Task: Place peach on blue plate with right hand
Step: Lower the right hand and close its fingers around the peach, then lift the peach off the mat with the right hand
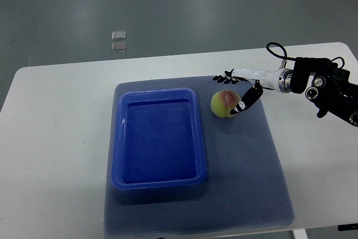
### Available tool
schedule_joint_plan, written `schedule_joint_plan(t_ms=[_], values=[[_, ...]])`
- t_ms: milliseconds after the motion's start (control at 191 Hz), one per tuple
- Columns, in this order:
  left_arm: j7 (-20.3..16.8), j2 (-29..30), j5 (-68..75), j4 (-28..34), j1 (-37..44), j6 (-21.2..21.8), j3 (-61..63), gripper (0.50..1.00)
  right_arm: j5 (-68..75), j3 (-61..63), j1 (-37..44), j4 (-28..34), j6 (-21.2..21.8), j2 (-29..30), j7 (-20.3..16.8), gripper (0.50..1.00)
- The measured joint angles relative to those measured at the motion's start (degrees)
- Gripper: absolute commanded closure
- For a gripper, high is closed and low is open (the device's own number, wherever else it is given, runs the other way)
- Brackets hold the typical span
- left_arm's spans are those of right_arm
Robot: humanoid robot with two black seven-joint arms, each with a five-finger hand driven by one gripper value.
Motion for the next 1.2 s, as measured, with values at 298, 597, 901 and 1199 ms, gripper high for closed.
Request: schedule_joint_plan(t_ms=[298, 597, 901, 1199], values=[[0.0, 0.0, 0.0, -0.01, 0.01, 0.0, 0.0, 0.5, -1.93, -0.35, -1.8, -1.41, -2.28, 1.73, 1.04, 0.728], [0.0, 0.0, 0.01, -0.01, 0.01, 0.0, 0.0, 0.5, -3.68, -0.37, -2.62, -2.43, -3.52, 2.43, 1.81, 1.0], [0.0, 0.0, 0.01, 0.0, 0.01, 0.0, 0.01, 0.5, -1.24, 0.93, 3.32, -0.32, 1.37, -2.85, 1.98, 1.0], [0.0, 0.0, 0.07, -0.09, 0.01, -0.03, 0.09, 0.5, 10.07, 0.97, 13.76, 9.62, 11.41, -14.33, 1.22, 1.0]])
